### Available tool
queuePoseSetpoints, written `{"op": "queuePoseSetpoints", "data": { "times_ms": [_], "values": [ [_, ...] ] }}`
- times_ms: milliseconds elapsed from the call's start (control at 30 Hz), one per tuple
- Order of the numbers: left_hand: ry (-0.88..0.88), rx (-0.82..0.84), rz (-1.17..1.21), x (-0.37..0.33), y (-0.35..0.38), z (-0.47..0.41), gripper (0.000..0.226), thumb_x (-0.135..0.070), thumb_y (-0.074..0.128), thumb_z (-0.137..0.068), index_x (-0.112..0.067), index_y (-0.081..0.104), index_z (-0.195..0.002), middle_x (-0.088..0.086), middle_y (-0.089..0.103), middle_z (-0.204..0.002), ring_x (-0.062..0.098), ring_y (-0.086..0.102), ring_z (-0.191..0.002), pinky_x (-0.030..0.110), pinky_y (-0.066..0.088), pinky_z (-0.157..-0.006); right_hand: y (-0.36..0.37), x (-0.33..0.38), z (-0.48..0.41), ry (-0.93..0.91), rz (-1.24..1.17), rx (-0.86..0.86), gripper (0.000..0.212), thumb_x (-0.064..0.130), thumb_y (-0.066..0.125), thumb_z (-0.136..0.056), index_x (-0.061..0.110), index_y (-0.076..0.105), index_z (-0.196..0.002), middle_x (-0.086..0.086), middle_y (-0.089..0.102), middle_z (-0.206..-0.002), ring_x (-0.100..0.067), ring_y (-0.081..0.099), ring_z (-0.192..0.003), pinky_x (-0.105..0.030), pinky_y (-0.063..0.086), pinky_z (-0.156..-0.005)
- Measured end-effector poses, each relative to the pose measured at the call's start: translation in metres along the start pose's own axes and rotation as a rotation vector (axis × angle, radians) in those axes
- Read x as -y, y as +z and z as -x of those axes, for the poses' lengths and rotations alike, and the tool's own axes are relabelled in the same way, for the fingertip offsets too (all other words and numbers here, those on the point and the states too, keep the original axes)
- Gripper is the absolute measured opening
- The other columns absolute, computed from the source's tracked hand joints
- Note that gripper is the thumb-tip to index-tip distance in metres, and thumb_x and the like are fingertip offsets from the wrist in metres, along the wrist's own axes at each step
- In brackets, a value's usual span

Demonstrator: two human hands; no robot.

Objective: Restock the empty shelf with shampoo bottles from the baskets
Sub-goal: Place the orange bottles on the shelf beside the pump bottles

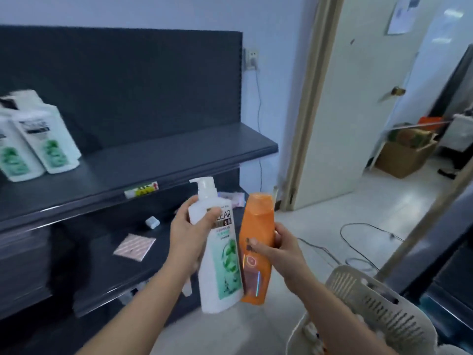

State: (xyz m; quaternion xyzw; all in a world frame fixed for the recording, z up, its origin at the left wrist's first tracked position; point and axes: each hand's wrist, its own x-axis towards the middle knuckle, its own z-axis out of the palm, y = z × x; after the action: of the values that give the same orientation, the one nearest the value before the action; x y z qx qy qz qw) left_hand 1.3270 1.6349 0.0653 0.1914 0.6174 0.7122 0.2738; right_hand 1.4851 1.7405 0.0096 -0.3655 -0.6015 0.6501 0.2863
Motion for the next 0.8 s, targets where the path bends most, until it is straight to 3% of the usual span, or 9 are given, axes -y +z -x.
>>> {"op": "queuePoseSetpoints", "data": {
  "times_ms": [133,267,433,600,667,800],
  "values": [
    [0.041,-0.046,-0.088,-0.034,-0.057,-0.012,0.084,-0.037,0.092,-0.036,-0.024,0.059,-0.112,0.002,0.073,-0.101,0.023,0.071,-0.090,0.045,0.057,-0.082,0.062,0.030,-0.017,-0.079,0.018,0.155,0.069,0.035,0.093,-0.059,0.020,0.059,-0.117,-0.006,0.074,-0.109,-0.027,0.073,-0.097,-0.050,0.058,-0.086],
    [0.090,-0.109,-0.095,-0.069,-0.114,-0.025,0.072,-0.027,0.090,-0.037,-0.019,0.063,-0.104,0.004,0.074,-0.096,0.024,0.072,-0.085,0.041,0.058,-0.076,0.121,0.059,-0.031,-0.110,0.008,0.280,0.054,0.023,0.085,-0.071,0.018,0.056,-0.116,-0.005,0.074,-0.109,-0.022,0.073,-0.094,-0.044,0.059,-0.084],
    [0.178,-0.138,-0.012,-0.110,-0.188,-0.048,0.079,-0.029,0.087,-0.030,-0.013,0.068,-0.105,0.008,0.076,-0.093,0.026,0.072,-0.084,0.037,0.057,-0.071,0.196,0.093,-0.049,-0.192,0.026,0.355,0.039,0.013,0.081,-0.078,0.022,0.056,-0.107,0.000,0.075,-0.101,-0.016,0.074,-0.088,-0.032,0.060,-0.074],
    [0.269,-0.128,-0.020,-0.146,-0.251,-0.076,0.074,-0.019,0.089,-0.039,-0.014,0.069,-0.110,0.008,0.076,-0.096,0.024,0.073,-0.086,0.036,0.058,-0.071,0.265,0.118,-0.073,-0.251,0.045,0.379,0.039,0.014,0.082,-0.077,0.016,0.057,-0.107,-0.003,0.076,-0.098,-0.022,0.074,-0.088,-0.043,0.060,-0.080],
    [0.293,-0.117,-0.035,-0.157,-0.273,-0.088,0.066,-0.016,0.088,-0.045,-0.017,0.070,-0.108,0.006,0.076,-0.096,0.024,0.073,-0.086,0.033,0.058,-0.067,0.288,0.126,-0.083,-0.268,0.036,0.382,0.039,0.014,0.083,-0.076,0.016,0.058,-0.107,-0.005,0.075,-0.100,-0.023,0.074,-0.090,-0.042,0.060,-0.080],
    [0.349,-0.093,-0.051,-0.175,-0.314,-0.114,0.067,-0.023,0.088,-0.039,-0.020,0.072,-0.104,0.009,0.075,-0.099,0.027,0.072,-0.090,0.038,0.059,-0.076,0.328,0.143,-0.103,-0.299,0.016,0.380,0.040,0.013,0.083,-0.075,0.017,0.059,-0.107,-0.003,0.076,-0.099,-0.021,0.074,-0.088,-0.037,0.060,-0.077]
  ]
}}
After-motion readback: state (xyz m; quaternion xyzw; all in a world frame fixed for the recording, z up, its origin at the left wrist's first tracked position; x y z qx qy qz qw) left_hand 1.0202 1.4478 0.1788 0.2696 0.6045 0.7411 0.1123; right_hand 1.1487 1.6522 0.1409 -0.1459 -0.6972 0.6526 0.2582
